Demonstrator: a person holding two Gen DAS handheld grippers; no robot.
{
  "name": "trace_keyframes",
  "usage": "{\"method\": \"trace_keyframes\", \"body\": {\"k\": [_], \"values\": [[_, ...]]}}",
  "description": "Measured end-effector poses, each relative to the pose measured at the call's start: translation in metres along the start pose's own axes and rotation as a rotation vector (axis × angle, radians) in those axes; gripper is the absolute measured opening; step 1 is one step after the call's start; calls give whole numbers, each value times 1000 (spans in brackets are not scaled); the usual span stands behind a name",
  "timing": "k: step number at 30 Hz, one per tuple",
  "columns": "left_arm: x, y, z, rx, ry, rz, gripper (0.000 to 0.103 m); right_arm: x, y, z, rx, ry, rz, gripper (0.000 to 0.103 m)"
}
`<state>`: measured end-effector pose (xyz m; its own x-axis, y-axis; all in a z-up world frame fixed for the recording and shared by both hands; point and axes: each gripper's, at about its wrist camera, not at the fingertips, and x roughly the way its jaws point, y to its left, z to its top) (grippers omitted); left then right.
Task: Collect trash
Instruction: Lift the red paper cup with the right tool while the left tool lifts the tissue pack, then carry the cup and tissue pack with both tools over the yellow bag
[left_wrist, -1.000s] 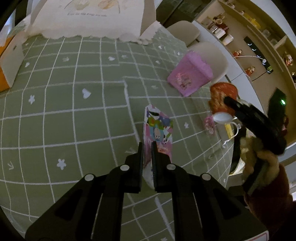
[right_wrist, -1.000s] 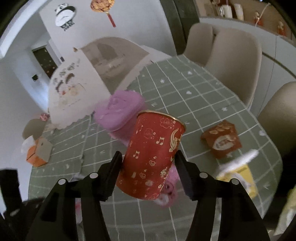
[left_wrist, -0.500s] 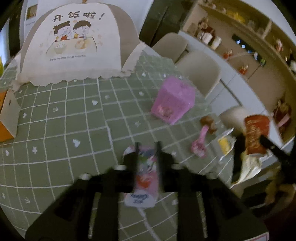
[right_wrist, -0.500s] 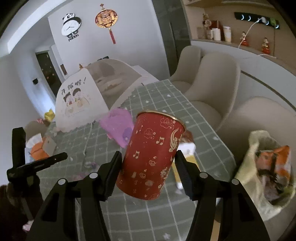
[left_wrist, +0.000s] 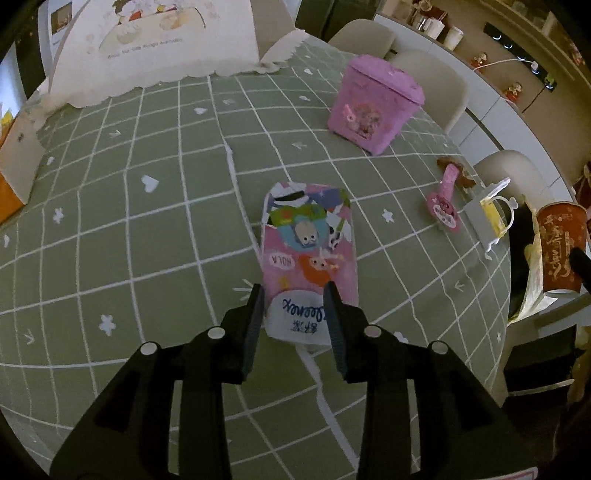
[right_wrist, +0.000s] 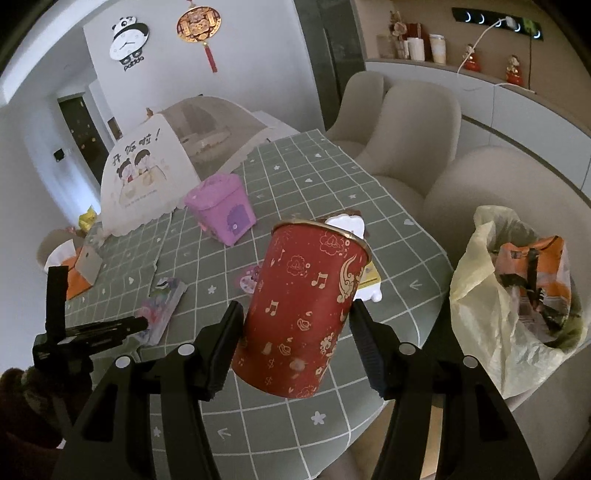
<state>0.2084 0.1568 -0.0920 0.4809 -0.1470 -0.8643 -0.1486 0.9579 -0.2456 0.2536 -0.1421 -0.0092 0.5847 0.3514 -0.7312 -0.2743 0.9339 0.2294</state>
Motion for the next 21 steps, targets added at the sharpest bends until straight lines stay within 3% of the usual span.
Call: {"method": "trace_keyframes", "body": {"k": [2, 3, 6, 16, 21], "values": [[5, -1, -1, -13, 17, -9, 26, -2, -1, -2, 7, 3, -2, 56], [8, 0, -2, -20, 27, -10, 17, -2, -2, -3, 11, 4, -3, 56], [8, -4, -2, -21, 29, -21, 6, -7, -6, -5, 17, 0, -7, 56], [-57, -39, 52, 36, -174, -122, 4, -40, -23, 13, 23, -104, -3, 56], [-99, -87, 89, 121, -290, -199, 4, -65, -39, 29, -8, -175, -34, 56]]}}
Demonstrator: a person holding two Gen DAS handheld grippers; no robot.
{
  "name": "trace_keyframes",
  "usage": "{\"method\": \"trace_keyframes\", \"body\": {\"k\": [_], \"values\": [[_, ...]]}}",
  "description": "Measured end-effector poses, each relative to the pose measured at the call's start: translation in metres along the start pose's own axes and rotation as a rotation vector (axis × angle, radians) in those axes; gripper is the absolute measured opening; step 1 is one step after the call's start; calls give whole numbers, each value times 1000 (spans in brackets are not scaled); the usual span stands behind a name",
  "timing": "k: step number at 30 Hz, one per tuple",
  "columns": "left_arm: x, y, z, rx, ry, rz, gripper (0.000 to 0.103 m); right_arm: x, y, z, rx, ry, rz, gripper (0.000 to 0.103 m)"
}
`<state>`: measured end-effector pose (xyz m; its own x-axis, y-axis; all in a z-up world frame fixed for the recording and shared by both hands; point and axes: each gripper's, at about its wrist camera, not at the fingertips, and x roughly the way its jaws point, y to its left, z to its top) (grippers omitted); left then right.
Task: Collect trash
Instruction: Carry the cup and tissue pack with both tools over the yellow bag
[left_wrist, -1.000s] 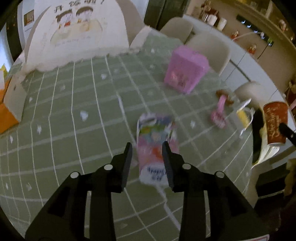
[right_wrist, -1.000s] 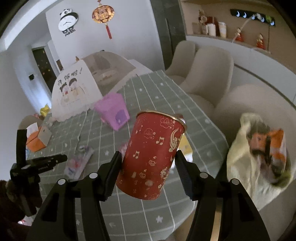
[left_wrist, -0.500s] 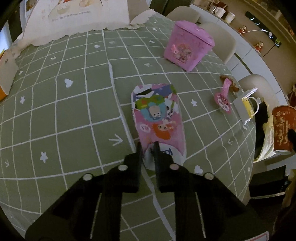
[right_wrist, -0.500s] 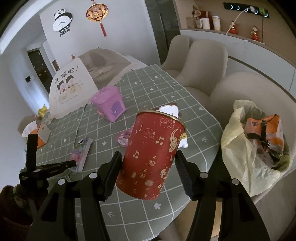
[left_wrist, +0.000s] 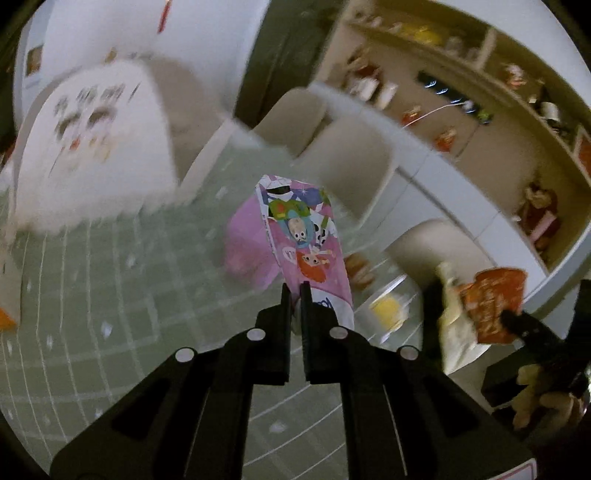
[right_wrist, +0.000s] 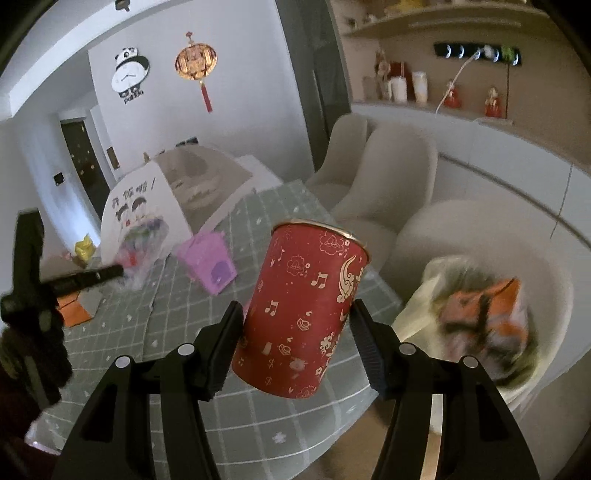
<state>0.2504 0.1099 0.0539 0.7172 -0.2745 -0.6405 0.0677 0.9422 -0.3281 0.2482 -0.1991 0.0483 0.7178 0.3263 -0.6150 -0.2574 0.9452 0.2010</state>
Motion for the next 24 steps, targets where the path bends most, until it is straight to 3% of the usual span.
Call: {"method": "trace_keyframes", "body": {"k": [6, 10, 14, 18, 24], "values": [[2, -83, 51, 105, -89, -128, 5, -39, -39, 30, -49, -106, -48, 56], [24, -144, 65, 167, -90, -217, 5, -70, -84, 43, -57, -167, -108, 56], [61, -205, 61, 212, -26, -281, 5, -90, -130, 43, -38, -186, -156, 56], [105, -264, 35, 267, 70, -309, 5, -102, -180, 37, -17, -188, -202, 56], [157, -308, -7, 331, 241, -300, 5, -115, -245, 20, 94, -190, -232, 56]]}}
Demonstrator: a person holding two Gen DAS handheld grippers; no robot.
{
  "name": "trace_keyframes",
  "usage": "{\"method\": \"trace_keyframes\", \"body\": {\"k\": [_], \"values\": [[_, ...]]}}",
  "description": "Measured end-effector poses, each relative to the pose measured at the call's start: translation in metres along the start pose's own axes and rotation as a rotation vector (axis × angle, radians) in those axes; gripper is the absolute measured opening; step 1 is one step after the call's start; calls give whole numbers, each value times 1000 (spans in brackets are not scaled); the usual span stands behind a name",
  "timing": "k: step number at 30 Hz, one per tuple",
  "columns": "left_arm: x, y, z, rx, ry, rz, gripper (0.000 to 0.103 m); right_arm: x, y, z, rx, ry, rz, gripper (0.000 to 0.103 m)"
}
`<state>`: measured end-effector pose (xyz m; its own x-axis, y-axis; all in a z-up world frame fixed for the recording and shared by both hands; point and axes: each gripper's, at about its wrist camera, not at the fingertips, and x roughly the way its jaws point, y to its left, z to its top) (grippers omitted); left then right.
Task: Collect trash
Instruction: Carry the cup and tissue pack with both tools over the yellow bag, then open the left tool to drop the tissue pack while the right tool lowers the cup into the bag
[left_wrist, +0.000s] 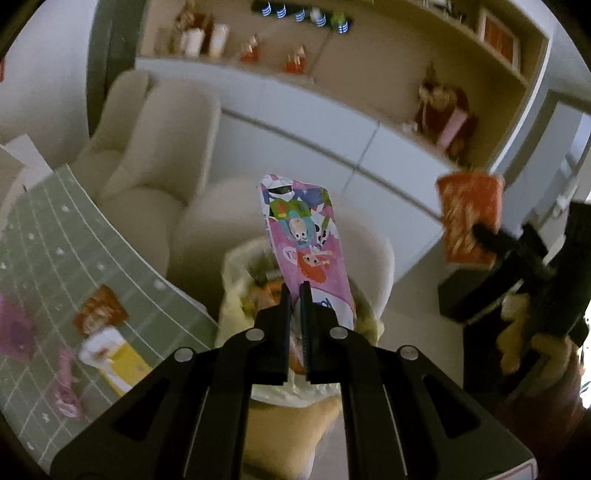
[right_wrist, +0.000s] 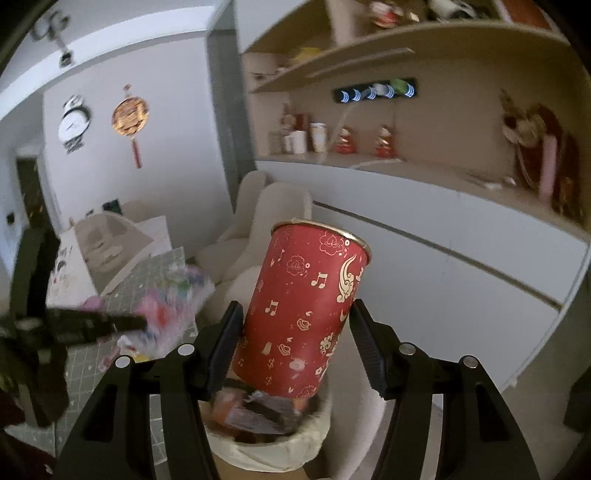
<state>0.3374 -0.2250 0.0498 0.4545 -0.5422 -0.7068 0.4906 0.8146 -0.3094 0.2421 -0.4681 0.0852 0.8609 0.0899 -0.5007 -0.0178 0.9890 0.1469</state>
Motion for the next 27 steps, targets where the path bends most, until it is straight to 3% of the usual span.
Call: {"method": "trace_keyframes", "body": {"k": [5, 10, 12, 19, 27], "values": [[59, -6, -8, -27, 153, 15, 5, 4, -25, -16, 58, 17, -11, 56], [76, -10, -16, -13, 203, 70, 12, 13, -36, -32, 91, 55, -13, 56], [76, -12, -15, -8, 198, 95, 22, 16, -34, -38, 97, 69, -10, 56], [55, -11, -14, -4, 151, 128, 32, 44, -26, -41, 92, 116, 53, 56], [8, 25, -24, -122, 20, 160, 42, 103, 14, -63, 69, 234, 176, 57]]}}
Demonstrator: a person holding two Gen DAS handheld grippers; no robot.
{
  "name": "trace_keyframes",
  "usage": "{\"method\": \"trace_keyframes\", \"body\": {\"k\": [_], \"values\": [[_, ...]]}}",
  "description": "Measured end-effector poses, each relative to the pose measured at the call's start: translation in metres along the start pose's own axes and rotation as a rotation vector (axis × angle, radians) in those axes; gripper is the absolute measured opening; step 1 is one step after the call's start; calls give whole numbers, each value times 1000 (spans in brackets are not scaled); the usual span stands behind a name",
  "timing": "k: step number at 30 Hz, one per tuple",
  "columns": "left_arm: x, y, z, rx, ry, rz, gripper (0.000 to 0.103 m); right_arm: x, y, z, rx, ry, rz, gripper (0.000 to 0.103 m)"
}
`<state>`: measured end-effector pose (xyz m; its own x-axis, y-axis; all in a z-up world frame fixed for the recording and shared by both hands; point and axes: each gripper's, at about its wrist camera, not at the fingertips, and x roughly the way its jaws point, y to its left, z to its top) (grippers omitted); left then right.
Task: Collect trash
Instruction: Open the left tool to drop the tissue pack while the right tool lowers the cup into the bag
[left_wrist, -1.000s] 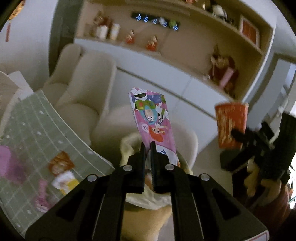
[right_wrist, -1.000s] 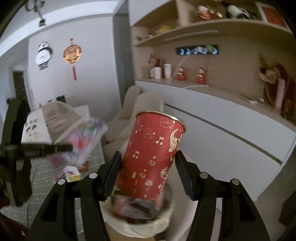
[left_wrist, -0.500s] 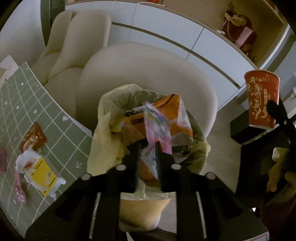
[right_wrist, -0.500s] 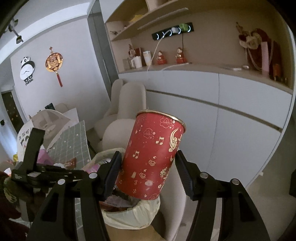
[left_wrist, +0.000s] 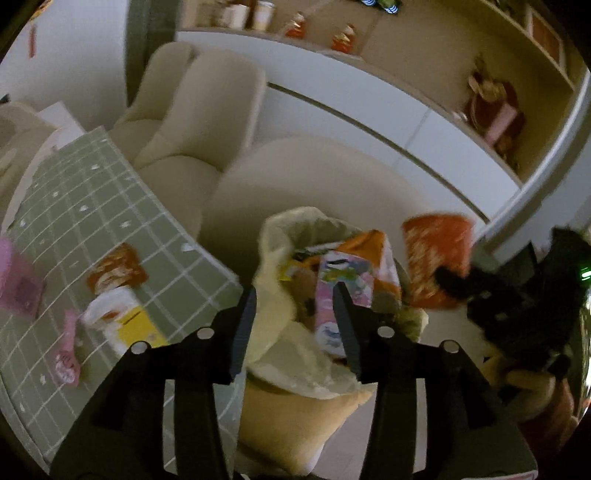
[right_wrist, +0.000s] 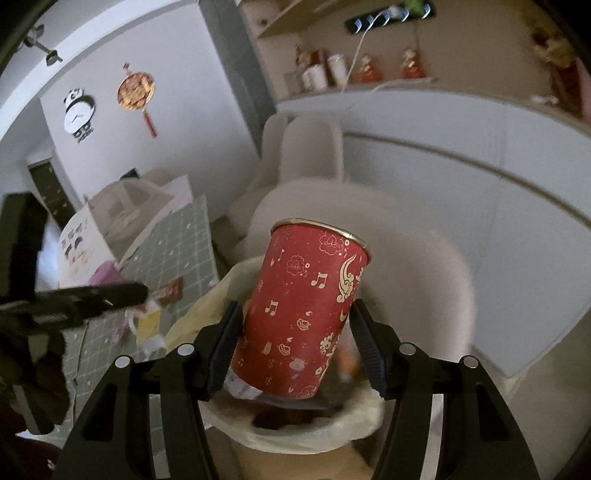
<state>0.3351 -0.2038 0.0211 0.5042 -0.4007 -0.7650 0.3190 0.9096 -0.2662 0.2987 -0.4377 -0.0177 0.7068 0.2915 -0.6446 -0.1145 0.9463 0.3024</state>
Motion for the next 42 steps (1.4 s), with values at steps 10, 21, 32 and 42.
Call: {"method": "trace_keyframes", "body": {"k": [10, 21, 32, 42], "values": [[-47, 90, -49, -218, -37, 138, 43, 91, 36, -25, -88, 187, 36, 57], [-78, 153, -95, -385, -28, 227, 43, 102, 31, -39, -67, 210, 21, 54], [-75, 185, -103, -376, 4, 173, 44, 55, 49, -42, -59, 124, -49, 54], [-73, 215, -101, -349, 16, 93, 46, 26, 77, -38, -52, 26, -153, 54]]}}
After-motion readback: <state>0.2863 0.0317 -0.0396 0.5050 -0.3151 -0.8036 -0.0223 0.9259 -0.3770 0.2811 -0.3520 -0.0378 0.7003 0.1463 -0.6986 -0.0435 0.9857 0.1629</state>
